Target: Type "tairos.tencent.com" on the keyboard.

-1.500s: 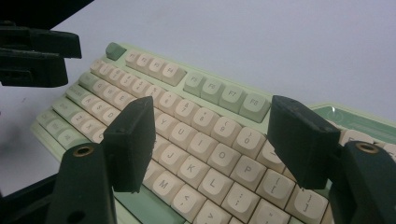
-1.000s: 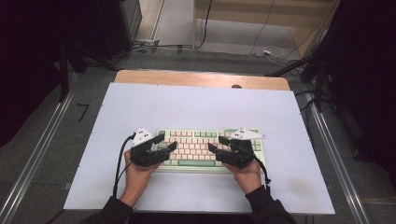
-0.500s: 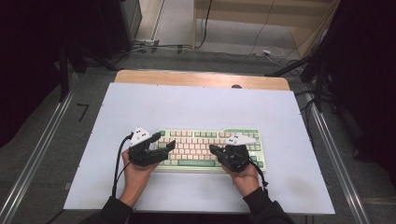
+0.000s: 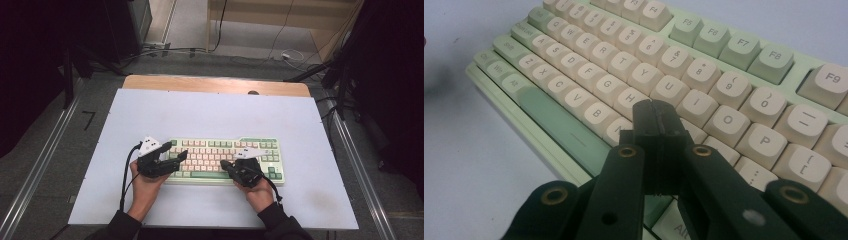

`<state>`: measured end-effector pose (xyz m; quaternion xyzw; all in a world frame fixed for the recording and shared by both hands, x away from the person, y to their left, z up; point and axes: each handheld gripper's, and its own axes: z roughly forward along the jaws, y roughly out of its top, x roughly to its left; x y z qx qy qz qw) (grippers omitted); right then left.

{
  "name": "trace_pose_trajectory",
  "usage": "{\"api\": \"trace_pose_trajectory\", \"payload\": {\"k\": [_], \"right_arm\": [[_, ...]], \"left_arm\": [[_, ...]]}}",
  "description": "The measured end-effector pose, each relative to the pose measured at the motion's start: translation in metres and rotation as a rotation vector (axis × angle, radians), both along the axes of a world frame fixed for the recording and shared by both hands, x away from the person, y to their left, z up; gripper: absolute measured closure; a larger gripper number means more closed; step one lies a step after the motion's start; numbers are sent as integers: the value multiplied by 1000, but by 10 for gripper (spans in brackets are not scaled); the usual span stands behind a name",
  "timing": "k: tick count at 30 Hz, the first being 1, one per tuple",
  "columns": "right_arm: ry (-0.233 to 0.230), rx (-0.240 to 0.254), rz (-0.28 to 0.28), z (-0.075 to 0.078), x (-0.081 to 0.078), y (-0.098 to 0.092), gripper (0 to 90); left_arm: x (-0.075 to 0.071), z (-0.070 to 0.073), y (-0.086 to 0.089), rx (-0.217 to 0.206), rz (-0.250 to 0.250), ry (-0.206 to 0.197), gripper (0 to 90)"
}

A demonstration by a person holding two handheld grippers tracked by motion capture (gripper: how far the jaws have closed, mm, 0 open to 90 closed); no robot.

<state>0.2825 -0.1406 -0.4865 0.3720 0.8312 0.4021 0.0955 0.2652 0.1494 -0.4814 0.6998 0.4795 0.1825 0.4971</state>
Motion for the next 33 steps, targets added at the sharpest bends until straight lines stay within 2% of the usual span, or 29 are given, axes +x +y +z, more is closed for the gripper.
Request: {"api": "trace_pose_trajectory", "payload": {"k": [13,16,22,24,26,28,33], "right_arm": [[6,-23,12,-5,-1,2,875],[1,24,0,0,-1,-2,862],[-47,133,-9,17,-2,-17,700],[-63,154,-22,21,-2,-21,609],[-64,167,-24,23,0,-25,561],[-68,172,-36,24,1,-27,466],[-67,179,-48,25,4,-30,379]], "left_arm": [[1,0,1,-1,0,7,312],[0,0,2,-8,6,2,312],[-1,1,4,-13,14,0,312],[0,1,3,-13,16,0,312],[0,1,3,-14,16,0,312],[0,0,2,-13,16,-2,312],[0,0,3,-13,18,0,312]]}}
